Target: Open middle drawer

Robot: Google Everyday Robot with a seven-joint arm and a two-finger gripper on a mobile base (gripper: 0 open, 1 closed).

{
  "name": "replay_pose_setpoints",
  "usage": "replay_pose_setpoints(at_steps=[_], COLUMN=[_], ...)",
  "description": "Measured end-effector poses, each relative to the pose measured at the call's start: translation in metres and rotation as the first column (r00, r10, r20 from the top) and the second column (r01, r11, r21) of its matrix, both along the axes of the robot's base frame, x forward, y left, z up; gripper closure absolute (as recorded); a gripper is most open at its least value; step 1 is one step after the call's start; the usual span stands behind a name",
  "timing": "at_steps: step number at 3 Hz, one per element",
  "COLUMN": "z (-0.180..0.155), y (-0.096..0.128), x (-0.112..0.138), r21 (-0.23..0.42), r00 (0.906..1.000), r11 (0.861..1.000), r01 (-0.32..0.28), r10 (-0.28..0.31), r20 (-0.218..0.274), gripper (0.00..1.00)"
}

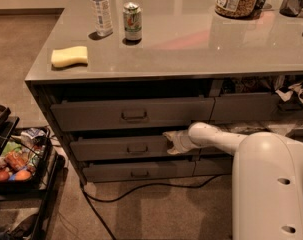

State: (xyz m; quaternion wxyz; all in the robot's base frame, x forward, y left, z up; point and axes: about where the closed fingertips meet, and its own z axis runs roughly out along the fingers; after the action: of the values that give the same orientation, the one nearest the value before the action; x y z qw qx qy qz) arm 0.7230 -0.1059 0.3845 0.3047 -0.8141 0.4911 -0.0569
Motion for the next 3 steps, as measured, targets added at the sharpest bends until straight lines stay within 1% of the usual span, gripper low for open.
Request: replay_pose_setpoints(at_steps=[1,2,3], z=[-0.0028,-0.0011,-0.0011], y=[0.0003,-0.0002,-0.0008], x=[-0.0049,-0.0041,-0.0047], r21=[0.012,0.012,0.015], r00=[0.9992,0.9992,0.9987], r11=[1.000,1.000,1.000], r01=[-0.007,-0.007,-0.009], r10=[0.008,0.008,0.010], r20=[-0.039,-0.039,-0.050], gripper=[1.00,1.00,1.00])
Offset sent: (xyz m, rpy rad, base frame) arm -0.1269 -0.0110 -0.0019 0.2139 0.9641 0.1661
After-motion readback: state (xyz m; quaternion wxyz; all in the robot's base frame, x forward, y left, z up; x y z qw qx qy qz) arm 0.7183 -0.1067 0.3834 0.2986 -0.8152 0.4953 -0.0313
